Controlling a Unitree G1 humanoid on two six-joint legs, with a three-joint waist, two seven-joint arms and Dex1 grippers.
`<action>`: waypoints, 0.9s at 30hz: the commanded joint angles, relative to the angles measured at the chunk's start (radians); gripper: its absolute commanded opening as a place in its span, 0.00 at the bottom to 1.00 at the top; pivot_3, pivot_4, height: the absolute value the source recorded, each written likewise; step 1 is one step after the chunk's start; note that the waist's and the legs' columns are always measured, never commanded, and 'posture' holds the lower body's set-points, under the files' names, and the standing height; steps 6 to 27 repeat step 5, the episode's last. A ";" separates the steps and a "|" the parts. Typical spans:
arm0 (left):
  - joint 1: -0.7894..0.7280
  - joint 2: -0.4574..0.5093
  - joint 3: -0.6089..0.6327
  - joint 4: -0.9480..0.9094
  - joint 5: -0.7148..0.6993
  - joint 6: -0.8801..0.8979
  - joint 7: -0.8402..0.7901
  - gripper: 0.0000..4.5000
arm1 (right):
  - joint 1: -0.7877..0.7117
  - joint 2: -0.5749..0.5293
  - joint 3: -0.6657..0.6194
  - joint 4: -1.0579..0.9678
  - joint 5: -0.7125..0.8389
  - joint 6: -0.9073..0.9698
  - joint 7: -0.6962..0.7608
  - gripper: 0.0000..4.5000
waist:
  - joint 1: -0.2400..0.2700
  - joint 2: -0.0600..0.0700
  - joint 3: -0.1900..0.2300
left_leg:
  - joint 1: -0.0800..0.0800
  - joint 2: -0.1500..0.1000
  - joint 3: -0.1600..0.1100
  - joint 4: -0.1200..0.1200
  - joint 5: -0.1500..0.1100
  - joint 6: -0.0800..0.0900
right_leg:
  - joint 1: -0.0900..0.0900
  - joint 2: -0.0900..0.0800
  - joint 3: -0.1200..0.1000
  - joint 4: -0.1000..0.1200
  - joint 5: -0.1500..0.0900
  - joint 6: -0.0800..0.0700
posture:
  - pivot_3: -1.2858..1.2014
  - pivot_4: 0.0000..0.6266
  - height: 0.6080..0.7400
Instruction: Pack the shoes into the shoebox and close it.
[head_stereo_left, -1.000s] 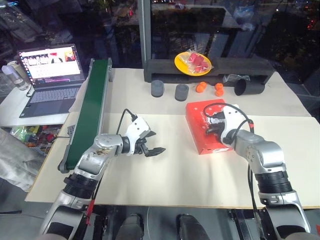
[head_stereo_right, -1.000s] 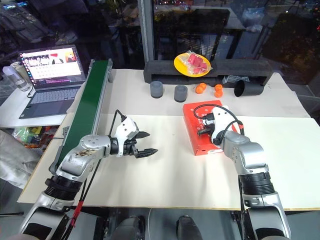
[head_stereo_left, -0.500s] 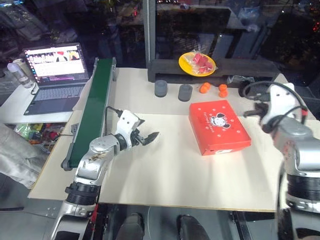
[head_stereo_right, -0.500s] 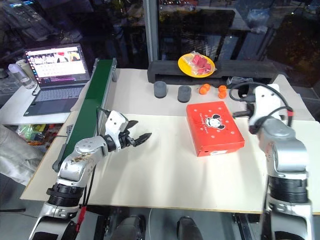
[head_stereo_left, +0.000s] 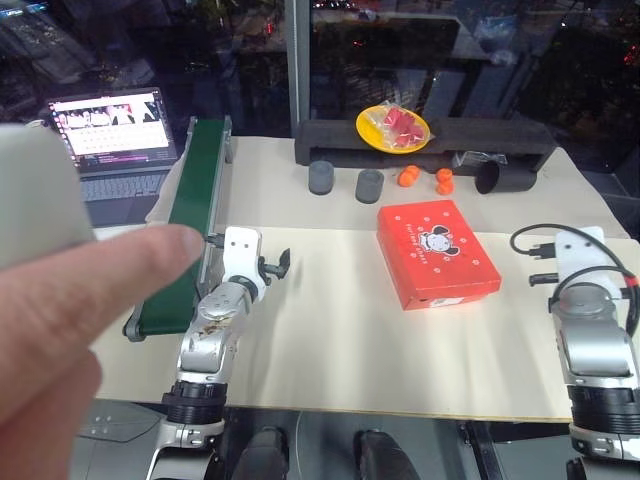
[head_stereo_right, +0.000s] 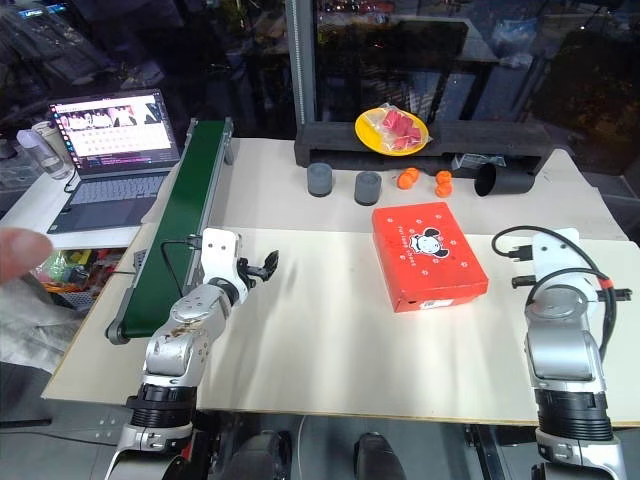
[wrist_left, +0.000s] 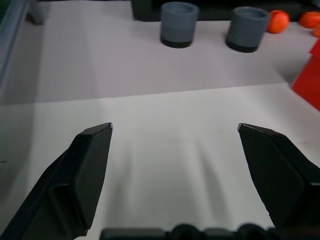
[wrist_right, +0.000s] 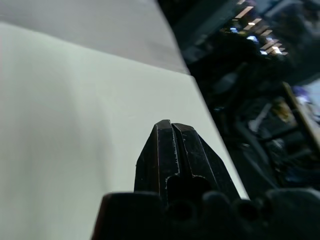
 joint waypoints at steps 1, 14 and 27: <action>-0.005 0.003 0.011 -0.018 0.003 -0.020 0.010 0.96 | 0.008 0.015 -0.044 -0.012 -0.045 -0.023 -0.028 0.02 | -0.002 0.000 0.000 | 0.000 0.000 0.000 0.000 0.000 0.000 | 0.000 0.000 0.000 0.000 0.000 0.000 | 0.52 0.24 1.00; -0.013 0.002 0.015 -0.006 0.006 -0.023 0.026 0.96 | 0.017 0.045 -0.071 -0.018 -0.059 -0.030 -0.032 0.02 | -0.003 0.000 0.000 | 0.000 0.000 0.000 0.000 0.000 0.000 | 0.000 0.000 0.000 0.000 0.000 0.000 | 0.52 0.24 1.00; -0.013 0.002 0.015 -0.006 0.006 -0.023 0.026 0.96 | 0.017 0.045 -0.071 -0.018 -0.059 -0.030 -0.032 0.02 | -0.003 0.000 0.000 | 0.000 0.000 0.000 0.000 0.000 0.000 | 0.000 0.000 0.000 0.000 0.000 0.000 | 0.52 0.24 1.00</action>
